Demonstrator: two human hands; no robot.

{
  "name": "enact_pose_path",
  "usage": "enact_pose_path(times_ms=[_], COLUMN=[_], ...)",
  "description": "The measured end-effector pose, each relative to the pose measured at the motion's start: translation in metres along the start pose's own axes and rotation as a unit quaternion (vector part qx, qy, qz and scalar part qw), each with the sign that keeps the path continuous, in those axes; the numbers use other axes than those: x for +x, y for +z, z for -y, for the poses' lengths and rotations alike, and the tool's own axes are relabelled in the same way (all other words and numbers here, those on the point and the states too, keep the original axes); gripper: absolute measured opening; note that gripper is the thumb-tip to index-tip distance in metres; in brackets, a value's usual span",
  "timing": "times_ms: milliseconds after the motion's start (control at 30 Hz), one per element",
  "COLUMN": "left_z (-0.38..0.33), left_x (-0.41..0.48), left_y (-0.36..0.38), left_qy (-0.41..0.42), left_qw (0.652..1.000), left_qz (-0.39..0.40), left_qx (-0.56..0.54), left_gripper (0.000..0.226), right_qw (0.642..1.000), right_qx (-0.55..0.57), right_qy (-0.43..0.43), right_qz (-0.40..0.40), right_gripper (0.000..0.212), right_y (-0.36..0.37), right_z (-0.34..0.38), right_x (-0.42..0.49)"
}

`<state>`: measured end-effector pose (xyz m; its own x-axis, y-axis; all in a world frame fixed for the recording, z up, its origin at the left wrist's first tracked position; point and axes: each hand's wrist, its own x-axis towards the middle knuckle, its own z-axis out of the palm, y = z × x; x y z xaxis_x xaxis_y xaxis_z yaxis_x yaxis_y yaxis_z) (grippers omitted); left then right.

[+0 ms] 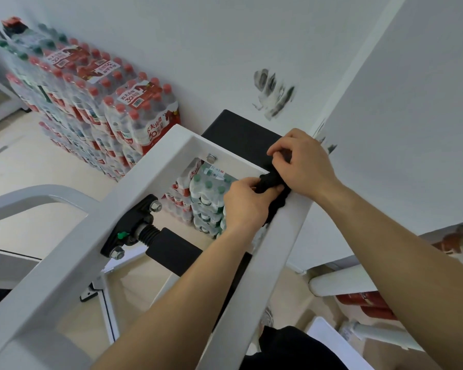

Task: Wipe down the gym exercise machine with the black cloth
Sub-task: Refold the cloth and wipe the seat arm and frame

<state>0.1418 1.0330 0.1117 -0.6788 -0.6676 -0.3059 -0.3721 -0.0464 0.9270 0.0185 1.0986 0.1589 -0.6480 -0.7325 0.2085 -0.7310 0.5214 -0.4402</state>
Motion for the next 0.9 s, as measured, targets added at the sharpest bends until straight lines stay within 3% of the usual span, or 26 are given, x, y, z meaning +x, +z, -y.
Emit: enact_pose_path(times_ms=[33,133,200,467,733,900], left_z=[-0.003,-0.011,-0.014,-0.009,0.002,-0.008], left_x=[-0.003,-0.008,-0.005,-0.006,-0.032,-0.01], left_y=[-0.001,0.001,0.001,-0.018,-0.042,-0.035], left_qy=[0.01,0.012,0.0,-0.002,0.072,0.041], left_qw=[0.999,0.995,0.995,0.967,0.974,0.915], left_qz=[0.016,0.028,0.03,0.128,0.161,0.227], left_qx=[0.026,0.093,0.098,0.222,0.143,0.33], left_gripper=[0.019,0.054,0.061,0.044,0.015,0.02], right_qw=[1.0,1.0,0.999,0.992,0.983,0.985], right_qx=[0.004,0.017,0.03,0.075,0.129,0.105], right_qy=[-0.002,-0.015,-0.026,-0.091,-0.131,-0.139], right_qz=[0.004,0.014,0.014,0.044,0.026,0.018], right_gripper=[0.019,0.018,0.018,0.016,0.018,0.021], right_y=[0.0,0.004,0.006,0.012,0.013,0.02], right_z=[-0.001,-0.003,-0.002,-0.007,-0.016,-0.015], right_x=[0.0,0.004,0.006,0.006,-0.011,-0.023])
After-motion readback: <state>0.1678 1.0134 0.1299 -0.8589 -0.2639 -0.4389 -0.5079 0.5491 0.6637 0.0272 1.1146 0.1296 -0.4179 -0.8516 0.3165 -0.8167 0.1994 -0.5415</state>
